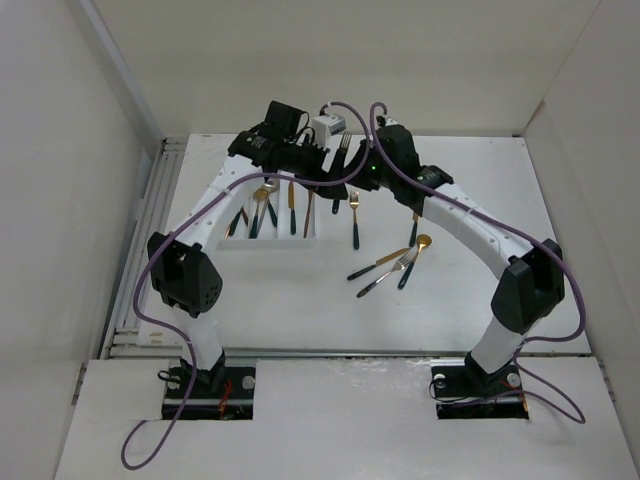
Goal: Sort the eating utensils into containers
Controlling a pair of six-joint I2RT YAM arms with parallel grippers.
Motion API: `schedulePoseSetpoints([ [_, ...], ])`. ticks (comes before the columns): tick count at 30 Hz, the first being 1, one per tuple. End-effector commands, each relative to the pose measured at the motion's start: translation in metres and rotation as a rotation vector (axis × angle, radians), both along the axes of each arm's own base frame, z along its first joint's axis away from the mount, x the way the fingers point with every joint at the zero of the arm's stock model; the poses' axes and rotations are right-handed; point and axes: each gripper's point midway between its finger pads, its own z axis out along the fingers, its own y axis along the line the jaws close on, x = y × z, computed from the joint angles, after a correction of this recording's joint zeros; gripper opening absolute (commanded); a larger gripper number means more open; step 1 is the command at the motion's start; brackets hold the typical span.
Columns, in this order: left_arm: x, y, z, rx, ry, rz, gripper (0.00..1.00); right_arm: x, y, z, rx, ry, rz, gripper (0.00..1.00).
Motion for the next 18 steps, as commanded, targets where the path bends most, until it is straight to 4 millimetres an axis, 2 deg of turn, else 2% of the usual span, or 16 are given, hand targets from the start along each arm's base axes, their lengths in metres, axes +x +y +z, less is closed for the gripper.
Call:
schedulePoseSetpoints([
  [1,0.006,0.002,-0.004,0.01,-0.005,0.033,0.77,-0.003,0.012,0.058,0.129,-0.107,0.002,0.0],
  [3,0.008,0.001,-0.003,0.005,-0.013,0.034,0.72,-0.004,0.012,0.065,0.149,-0.117,-0.001,0.0],
  [11,0.014,0.003,-0.017,0.028,-0.004,0.063,0.53,-0.014,0.026,0.065,0.193,-0.084,0.03,0.0],
  [15,0.016,0.011,-0.025,0.037,0.024,0.086,0.26,-0.015,0.025,0.06,0.188,-0.076,0.03,0.0],
  [16,0.016,0.011,-0.025,0.037,0.024,0.086,0.15,-0.015,0.025,0.06,0.188,-0.076,0.03,0.0],
  [17,0.016,0.011,-0.025,0.035,0.031,0.091,0.1,-0.016,0.027,0.063,0.196,-0.081,0.041,0.0],
  [18,0.019,0.015,-0.025,0.034,0.031,0.104,0.05,-0.015,0.03,0.056,0.193,-0.066,0.053,0.0],
])
